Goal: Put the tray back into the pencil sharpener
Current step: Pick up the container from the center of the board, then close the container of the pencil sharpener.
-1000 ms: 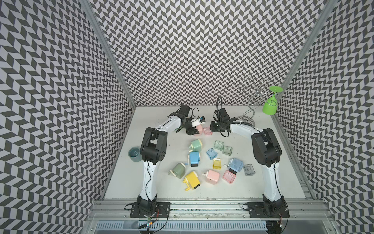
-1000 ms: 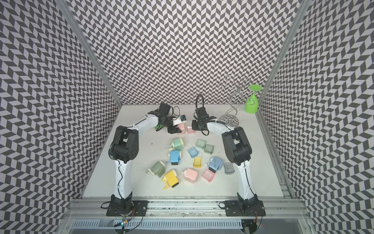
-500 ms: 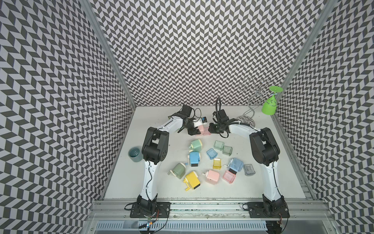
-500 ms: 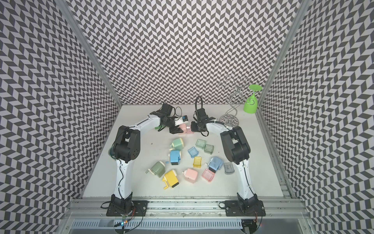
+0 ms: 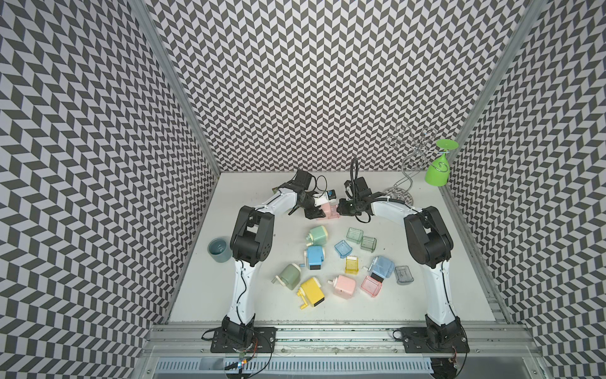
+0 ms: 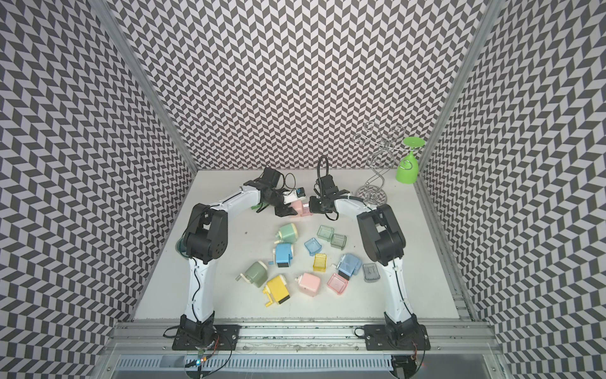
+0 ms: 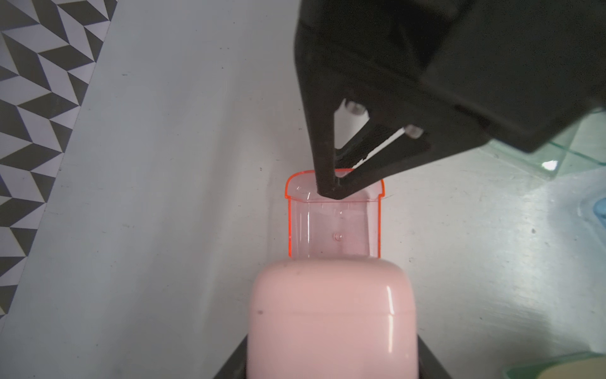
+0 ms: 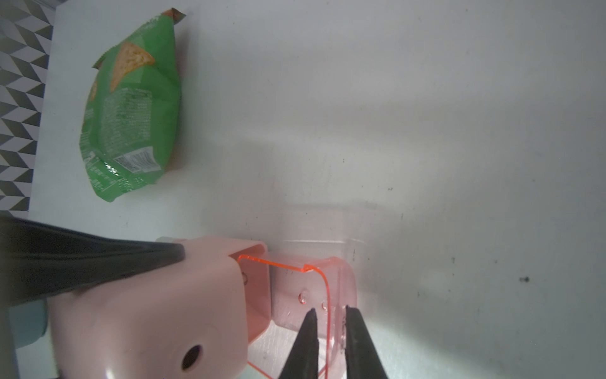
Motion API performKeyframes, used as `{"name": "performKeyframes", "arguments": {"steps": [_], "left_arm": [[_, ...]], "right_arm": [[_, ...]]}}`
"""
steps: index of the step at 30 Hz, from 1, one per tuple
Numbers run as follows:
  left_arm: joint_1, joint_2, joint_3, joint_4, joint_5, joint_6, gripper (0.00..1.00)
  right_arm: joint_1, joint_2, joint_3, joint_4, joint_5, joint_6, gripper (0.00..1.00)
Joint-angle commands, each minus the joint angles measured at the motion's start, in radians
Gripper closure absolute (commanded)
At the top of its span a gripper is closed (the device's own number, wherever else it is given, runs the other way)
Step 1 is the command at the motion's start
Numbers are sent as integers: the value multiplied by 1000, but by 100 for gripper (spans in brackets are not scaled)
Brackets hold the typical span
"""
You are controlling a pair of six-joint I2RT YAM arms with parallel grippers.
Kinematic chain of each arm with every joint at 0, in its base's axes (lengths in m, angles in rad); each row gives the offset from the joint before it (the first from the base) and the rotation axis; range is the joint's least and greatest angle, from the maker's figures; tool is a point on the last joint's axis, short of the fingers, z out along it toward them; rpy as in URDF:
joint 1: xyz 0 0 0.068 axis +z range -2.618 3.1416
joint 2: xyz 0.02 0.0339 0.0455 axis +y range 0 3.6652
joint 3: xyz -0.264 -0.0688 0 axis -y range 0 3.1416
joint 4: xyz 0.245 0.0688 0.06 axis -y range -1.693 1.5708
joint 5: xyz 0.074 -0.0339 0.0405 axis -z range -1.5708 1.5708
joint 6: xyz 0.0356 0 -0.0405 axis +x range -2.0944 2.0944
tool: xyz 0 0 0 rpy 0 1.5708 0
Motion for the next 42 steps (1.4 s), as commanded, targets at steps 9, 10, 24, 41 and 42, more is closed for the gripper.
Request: {"name": "performKeyframes", "arguments": {"steps": [9, 10, 24, 41, 42], "left_arm": [[-15, 43, 15, -28, -58, 46, 77], [-17, 43, 14, -30, -63, 52, 77], [-26, 44, 14, -19, -101, 65, 78], [-23, 35, 12, -12, -75, 88, 80], [-23, 35, 11, -9, -75, 82, 80]], "right_arm": [[12, -31, -13, 68, -58, -21, 85], [12, -33, -17, 71, -59, -23, 86], [14, -56, -47, 94, -34, -27, 88], [-3, -55, -61, 155, -150, 15, 79], [-12, -66, -72, 161, -156, 24, 76]]}}
